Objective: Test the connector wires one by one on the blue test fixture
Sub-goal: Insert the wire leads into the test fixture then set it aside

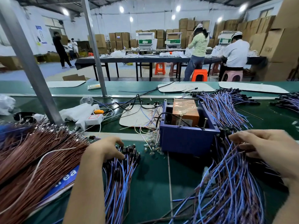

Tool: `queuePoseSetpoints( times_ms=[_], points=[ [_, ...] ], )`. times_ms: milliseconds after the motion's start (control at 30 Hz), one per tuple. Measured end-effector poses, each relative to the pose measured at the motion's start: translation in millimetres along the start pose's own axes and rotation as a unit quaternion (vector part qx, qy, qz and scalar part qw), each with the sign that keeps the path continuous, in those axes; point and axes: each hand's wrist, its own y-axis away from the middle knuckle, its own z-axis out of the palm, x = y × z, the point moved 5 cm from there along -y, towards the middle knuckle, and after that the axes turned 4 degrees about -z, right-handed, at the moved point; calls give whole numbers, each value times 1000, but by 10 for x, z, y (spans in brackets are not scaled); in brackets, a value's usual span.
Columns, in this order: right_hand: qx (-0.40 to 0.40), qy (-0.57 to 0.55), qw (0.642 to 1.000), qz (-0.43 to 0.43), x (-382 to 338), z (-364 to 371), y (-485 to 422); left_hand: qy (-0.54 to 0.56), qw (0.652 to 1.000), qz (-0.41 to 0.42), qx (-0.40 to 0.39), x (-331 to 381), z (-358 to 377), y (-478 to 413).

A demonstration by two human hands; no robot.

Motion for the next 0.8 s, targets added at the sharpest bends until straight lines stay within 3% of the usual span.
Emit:
queuePoseSetpoints(
  times_ms=[200, 333, 433, 533, 633, 733, 800],
  points=[
    [-32, 41, 999, -12, -13, 41, 19, 26, 999, 30, 18, 60, 4, -21],
    [-24, 58, 997, 39, 109, 69, -39, 53, 996, 53, 45, 96, -56, -3],
    [-68, 67, 990, 99, 280, 169, -86, 137, 984, 61, 99, 76, -177, 43],
    [-54, 101, 990, 78, 282, 149, -124, 181, 964, 102, 168, 131, -341, 165],
    [-37, 55, 998, 16, 42, 143, -74, 286, 912, 178, 235, 349, -487, 382],
    [-172, -124, 977, 12, -310, 450, 110, 407, 833, 262, 267, 680, -536, 661],
    [-274, -188, 943, 19, -521, 671, 201, 482, 774, 340, 229, 949, -470, 869]
  ],
)
